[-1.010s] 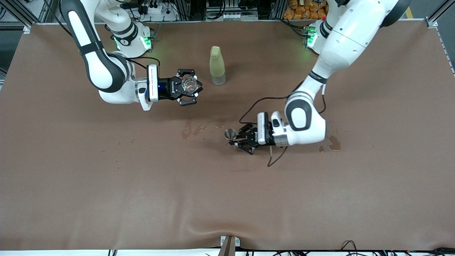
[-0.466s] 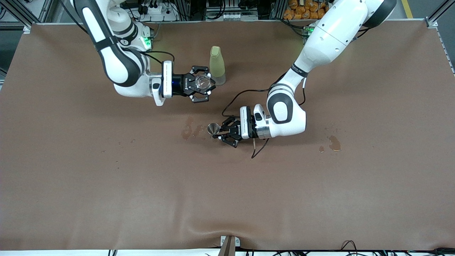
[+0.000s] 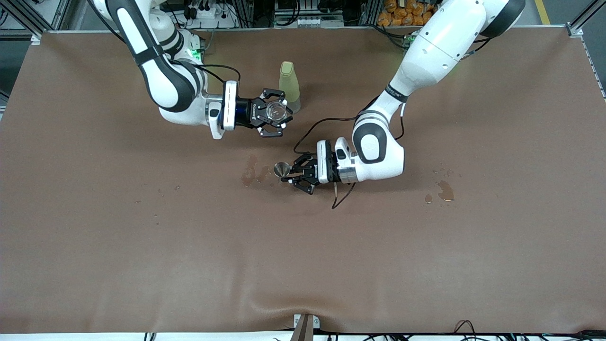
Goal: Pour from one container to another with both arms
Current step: 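Bring the jigger toward the beaker while the right gripper holds it, then tilt the beaker rim over the jigger with the right gripper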
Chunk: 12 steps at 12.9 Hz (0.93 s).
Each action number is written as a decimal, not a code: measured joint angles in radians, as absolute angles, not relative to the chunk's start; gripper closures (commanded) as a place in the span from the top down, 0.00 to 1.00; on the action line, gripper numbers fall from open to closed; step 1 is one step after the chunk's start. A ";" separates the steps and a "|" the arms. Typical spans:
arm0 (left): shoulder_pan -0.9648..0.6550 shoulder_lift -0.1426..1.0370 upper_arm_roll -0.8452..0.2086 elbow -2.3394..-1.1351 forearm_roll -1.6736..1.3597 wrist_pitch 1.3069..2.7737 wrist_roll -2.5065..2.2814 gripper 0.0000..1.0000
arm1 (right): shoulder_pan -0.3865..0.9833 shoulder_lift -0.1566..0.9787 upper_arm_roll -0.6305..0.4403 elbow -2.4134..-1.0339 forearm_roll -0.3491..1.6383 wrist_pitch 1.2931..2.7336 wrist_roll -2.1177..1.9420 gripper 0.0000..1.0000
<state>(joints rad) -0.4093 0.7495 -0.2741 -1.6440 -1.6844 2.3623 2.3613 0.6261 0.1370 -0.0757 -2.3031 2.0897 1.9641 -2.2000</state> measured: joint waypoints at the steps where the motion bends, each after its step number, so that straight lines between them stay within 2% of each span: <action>1: -0.410 0.750 -0.273 -1.646 -1.684 2.362 2.363 0.00 | 0.626 0.138 -0.076 -2.303 2.099 1.976 -2.197 0.00; 8: -0.413 0.751 -0.271 -1.660 -1.684 2.364 2.365 0.00 | 0.637 0.151 -0.076 -2.298 2.120 1.990 -2.046 0.00; 12: -0.414 0.751 -0.271 -1.663 -1.684 2.364 2.365 0.00 | 0.642 0.200 -0.076 -2.259 2.151 1.990 -1.986 0.00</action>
